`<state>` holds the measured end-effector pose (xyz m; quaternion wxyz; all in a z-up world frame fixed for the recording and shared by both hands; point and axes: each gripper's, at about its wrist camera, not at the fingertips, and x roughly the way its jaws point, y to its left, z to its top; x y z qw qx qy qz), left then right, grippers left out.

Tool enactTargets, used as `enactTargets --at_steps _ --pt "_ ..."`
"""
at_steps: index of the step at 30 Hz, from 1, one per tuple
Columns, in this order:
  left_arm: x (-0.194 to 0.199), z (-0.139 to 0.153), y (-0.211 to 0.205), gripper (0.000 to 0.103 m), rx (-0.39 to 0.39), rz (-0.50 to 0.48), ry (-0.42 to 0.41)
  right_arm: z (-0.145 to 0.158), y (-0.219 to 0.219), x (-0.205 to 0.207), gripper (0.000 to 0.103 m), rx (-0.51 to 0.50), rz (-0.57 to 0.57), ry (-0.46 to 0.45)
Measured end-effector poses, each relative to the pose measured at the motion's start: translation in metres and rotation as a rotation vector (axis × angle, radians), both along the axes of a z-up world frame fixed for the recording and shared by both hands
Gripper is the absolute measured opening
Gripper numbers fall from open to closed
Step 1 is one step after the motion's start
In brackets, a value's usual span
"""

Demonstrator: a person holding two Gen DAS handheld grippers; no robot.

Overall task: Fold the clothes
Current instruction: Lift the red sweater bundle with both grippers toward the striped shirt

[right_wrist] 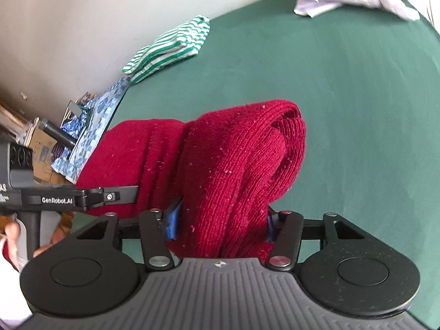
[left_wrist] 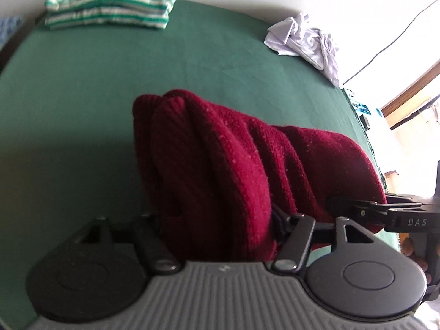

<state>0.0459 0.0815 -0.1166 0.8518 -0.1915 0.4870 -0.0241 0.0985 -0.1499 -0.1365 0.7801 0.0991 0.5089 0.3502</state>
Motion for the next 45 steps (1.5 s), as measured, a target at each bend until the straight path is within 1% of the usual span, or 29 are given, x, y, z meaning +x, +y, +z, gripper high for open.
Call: enactTargets --at_steps 3,6,8,12,15,19,21,25,27,30,35,38,41,43,44,45 --pt "-0.003 0.012 -0.004 0.063 0.042 0.000 -0.018 0.006 0.000 0.001 0.049 0.006 0.017 -0.026" --pt "-0.006 0.028 -0.004 0.062 0.076 0.008 -0.052 0.014 0.002 0.002 0.048 0.019 0.040 -0.058" --pt "-0.005 0.044 0.002 0.062 0.088 0.017 -0.076 0.022 0.004 0.006 0.048 0.040 0.053 -0.072" --pt "0.015 0.080 0.018 0.062 0.134 0.032 -0.110 0.049 0.022 0.024 0.048 0.098 0.091 -0.102" --pt "0.028 0.117 0.043 0.062 0.198 0.031 -0.158 0.072 0.042 0.041 0.048 0.137 0.117 -0.135" --pt "0.057 0.162 0.085 0.062 0.286 0.019 -0.227 0.108 0.087 0.074 0.048 0.173 0.120 -0.202" --pt "0.077 0.177 0.111 0.062 0.318 0.008 -0.256 0.122 0.112 0.093 0.048 0.186 0.101 -0.237" --pt "0.125 0.189 0.166 0.062 0.360 -0.018 -0.289 0.135 0.165 0.135 0.048 0.184 0.052 -0.273" --pt "0.146 0.189 0.192 0.063 0.362 -0.020 -0.300 0.134 0.189 0.156 0.048 0.189 0.025 -0.268" --pt "0.174 0.176 0.229 0.063 0.341 -0.014 -0.299 0.125 0.222 0.183 0.048 0.190 -0.013 -0.264" --pt "0.210 0.131 0.284 0.063 0.233 0.010 -0.251 0.097 0.263 0.213 0.048 0.142 -0.040 -0.244" --pt "0.224 0.105 0.302 0.063 0.203 0.005 -0.247 0.076 0.279 0.226 0.047 0.120 -0.053 -0.230" --pt "0.236 0.076 0.315 0.063 0.154 0.004 -0.216 0.055 0.290 0.236 0.047 0.089 -0.063 -0.217" --pt "0.241 0.057 0.324 0.065 0.123 0.003 -0.201 0.042 0.294 0.241 0.047 0.068 -0.069 -0.204" --pt "0.241 0.050 0.330 0.070 0.101 0.008 -0.204 0.036 0.295 0.245 0.047 0.066 -0.075 -0.197" --pt "0.240 0.044 0.337 0.077 0.071 0.016 -0.211 0.031 0.293 0.246 0.047 0.071 -0.080 -0.192"
